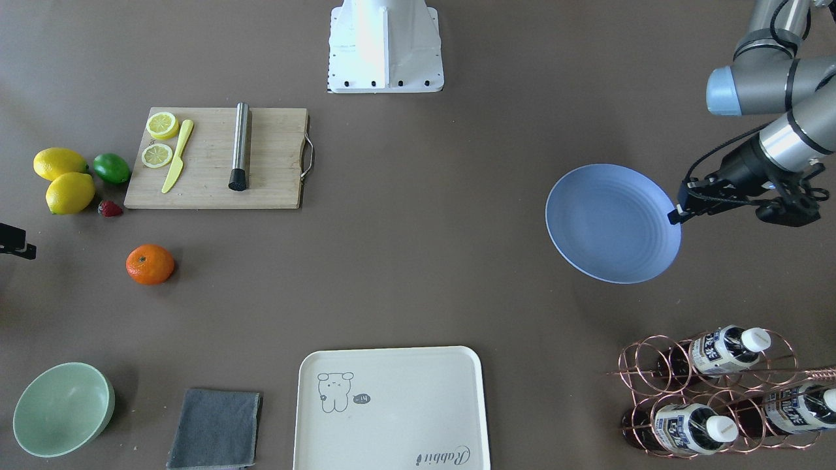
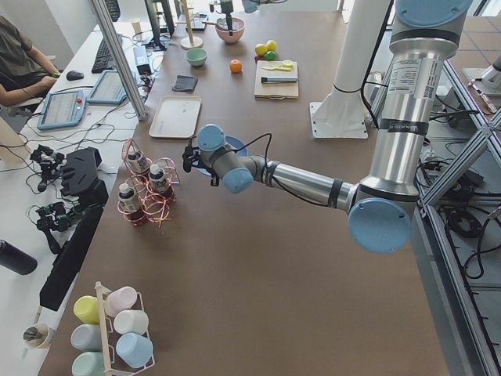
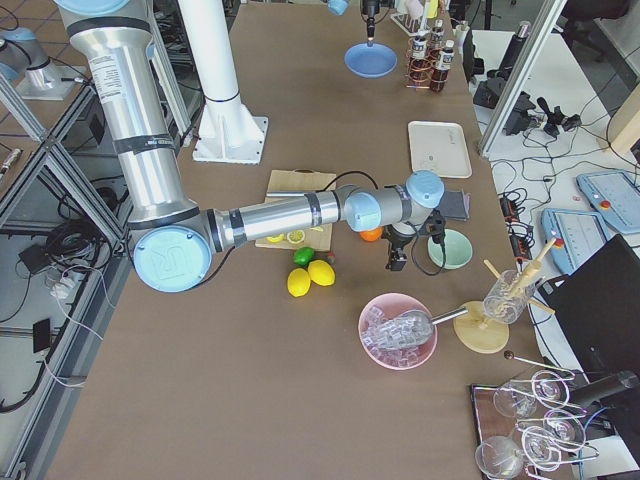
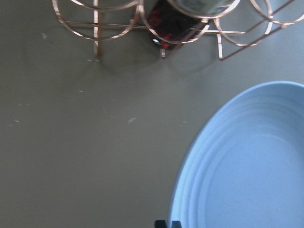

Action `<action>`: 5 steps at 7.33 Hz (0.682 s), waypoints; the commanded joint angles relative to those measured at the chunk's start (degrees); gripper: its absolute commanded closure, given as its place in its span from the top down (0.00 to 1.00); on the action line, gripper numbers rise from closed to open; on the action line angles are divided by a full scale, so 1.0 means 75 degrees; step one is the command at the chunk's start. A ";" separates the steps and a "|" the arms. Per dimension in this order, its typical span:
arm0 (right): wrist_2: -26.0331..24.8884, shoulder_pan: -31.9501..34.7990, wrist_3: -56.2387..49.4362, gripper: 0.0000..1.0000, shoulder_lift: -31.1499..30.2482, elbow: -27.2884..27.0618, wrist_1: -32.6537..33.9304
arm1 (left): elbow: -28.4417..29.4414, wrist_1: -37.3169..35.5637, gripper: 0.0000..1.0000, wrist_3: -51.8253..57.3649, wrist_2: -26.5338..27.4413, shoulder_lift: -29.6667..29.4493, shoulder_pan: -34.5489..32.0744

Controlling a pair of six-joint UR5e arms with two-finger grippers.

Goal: Pick orange to plate
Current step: 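Push the blue plate to center with left gripper while right moves to orange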

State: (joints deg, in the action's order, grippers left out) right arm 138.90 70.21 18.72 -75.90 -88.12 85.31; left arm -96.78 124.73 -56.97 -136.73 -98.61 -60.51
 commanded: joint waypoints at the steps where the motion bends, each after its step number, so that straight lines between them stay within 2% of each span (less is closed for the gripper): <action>1: -0.0831 -0.0907 0.2042 1.00 0.0088 0.0182 -0.1537 | -0.0700 -0.0002 0.00 -0.2262 0.1291 -0.0629 0.1546; 3: -0.1001 -0.1285 0.2378 1.00 0.0182 0.0171 -0.1589 | -0.0690 -0.0339 0.00 -0.3426 0.2393 -0.1390 0.2766; 4: -0.1082 -0.1496 0.2692 1.00 0.0357 0.0171 -0.1601 | -0.0702 -0.1119 0.00 -0.3779 0.3350 -0.2032 0.3433; 5: -0.1396 -0.1695 0.2742 0.99 0.0393 0.0182 -0.1647 | -0.0702 -0.1417 0.00 -0.3794 0.3940 -0.2155 0.3904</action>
State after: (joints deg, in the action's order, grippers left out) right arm 130.55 59.40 37.95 -73.65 -86.83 73.34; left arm -101.98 117.89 -83.79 -113.44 -112.09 -36.21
